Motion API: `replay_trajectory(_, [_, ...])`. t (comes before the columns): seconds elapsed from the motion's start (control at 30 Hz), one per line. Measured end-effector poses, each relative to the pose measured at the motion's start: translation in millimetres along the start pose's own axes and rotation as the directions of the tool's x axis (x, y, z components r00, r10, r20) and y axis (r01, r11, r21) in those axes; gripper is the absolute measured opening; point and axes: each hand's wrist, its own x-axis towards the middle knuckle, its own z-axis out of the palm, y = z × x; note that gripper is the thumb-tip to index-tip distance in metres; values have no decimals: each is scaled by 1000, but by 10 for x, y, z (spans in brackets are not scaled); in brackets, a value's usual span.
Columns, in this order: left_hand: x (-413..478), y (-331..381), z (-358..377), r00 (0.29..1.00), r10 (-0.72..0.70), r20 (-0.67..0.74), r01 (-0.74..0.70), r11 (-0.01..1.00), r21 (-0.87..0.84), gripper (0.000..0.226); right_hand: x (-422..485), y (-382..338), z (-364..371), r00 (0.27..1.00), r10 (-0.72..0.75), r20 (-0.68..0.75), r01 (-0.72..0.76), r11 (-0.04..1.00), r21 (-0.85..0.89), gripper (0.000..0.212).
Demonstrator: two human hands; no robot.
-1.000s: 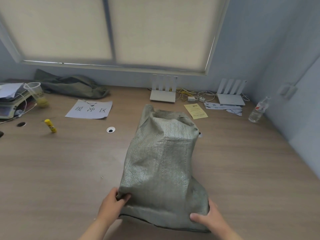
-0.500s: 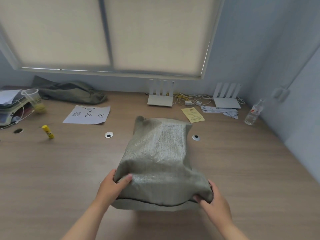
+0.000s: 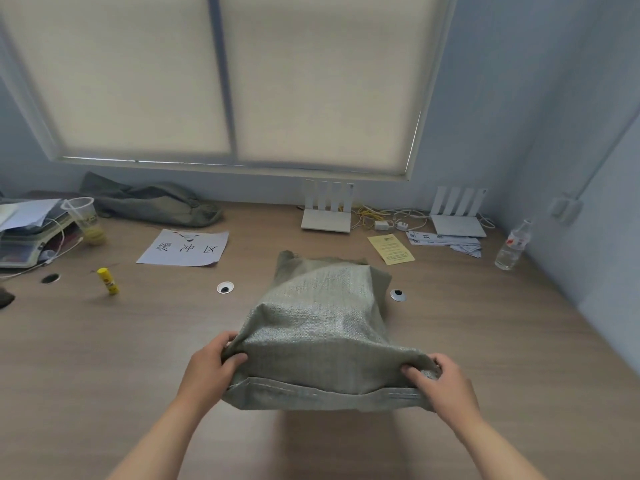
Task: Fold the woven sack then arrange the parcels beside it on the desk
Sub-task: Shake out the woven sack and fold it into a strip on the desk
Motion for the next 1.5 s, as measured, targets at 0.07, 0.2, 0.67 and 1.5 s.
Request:
replay_trajectory(0.07, [79,17,-85,998,16,-55,-11,996,84,17,94,-78,-82,1000,-29,11,29,999,-26,22])
replay_trajectory(0.2, [263,124,-208,992,50,-120,-18,968,252,29,319,-311,-181,994,-111,-11,110,989,-103,34])
replay_trajectory(0.67, [965,990,-990,929,288,-232,-256,953,160,22,818,-1658,-1005,868,-496,-34,462,829,-315,49])
replay_trajectory(1.5, [250,-53,-362,719,296,629,-555,789,263,35,309,-1424,-287,793,-417,444,609,560,-562,41])
